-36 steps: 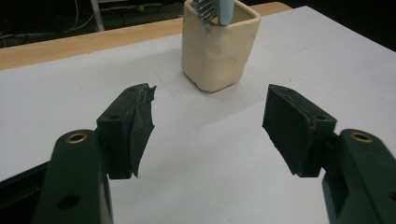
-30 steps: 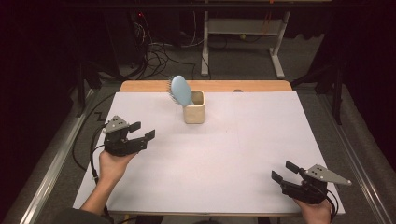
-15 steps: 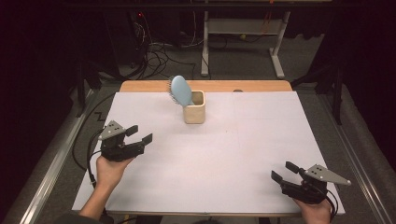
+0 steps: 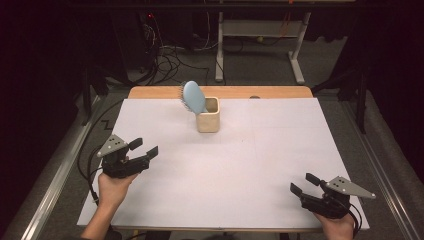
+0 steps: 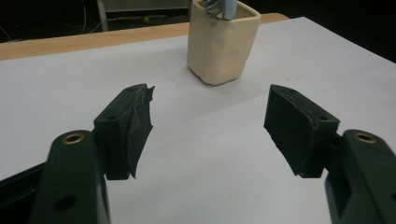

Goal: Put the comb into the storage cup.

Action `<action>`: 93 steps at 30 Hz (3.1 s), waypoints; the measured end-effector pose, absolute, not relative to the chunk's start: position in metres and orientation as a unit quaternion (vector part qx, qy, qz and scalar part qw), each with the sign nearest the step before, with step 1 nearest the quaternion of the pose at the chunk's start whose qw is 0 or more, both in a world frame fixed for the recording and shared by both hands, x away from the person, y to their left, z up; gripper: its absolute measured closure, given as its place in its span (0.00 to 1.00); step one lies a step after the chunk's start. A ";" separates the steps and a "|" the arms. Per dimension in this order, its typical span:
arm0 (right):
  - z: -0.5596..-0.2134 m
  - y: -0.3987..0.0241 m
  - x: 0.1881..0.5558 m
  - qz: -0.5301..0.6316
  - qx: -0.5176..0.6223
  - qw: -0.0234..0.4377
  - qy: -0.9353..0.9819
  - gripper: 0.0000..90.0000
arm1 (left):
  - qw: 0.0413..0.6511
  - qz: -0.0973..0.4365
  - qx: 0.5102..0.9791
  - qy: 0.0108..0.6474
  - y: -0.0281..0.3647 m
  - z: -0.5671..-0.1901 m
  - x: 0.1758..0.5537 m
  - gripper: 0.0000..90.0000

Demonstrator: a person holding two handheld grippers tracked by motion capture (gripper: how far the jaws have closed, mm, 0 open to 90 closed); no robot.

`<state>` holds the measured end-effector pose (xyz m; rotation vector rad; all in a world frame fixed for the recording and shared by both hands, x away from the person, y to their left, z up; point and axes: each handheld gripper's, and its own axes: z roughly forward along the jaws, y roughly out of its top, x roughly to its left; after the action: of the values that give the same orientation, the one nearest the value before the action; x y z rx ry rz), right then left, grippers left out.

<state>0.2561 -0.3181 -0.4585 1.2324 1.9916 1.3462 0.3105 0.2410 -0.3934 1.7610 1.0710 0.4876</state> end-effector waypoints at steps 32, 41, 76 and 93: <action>-0.459 -0.321 0.255 0.488 0.457 0.218 0.711 0.32 | 0.494 0.196 0.723 0.441 0.247 -0.417 0.293 0.36; -0.460 -0.321 0.257 0.486 0.457 0.215 0.713 0.32 | 0.496 0.188 0.718 0.451 0.251 -0.428 0.289 0.36; -0.460 -0.320 0.257 0.485 0.455 0.214 0.715 0.32 | 0.495 0.167 0.706 0.478 0.267 -0.458 0.280 0.35; -0.460 -0.319 0.257 0.485 0.454 0.214 0.716 0.32 | 0.485 0.165 0.710 0.483 0.268 -0.464 0.280 0.35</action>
<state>0.2567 -0.3194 -0.4601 1.2612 1.9874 1.3449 0.2796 0.2683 -0.4644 1.7299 1.1755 0.4017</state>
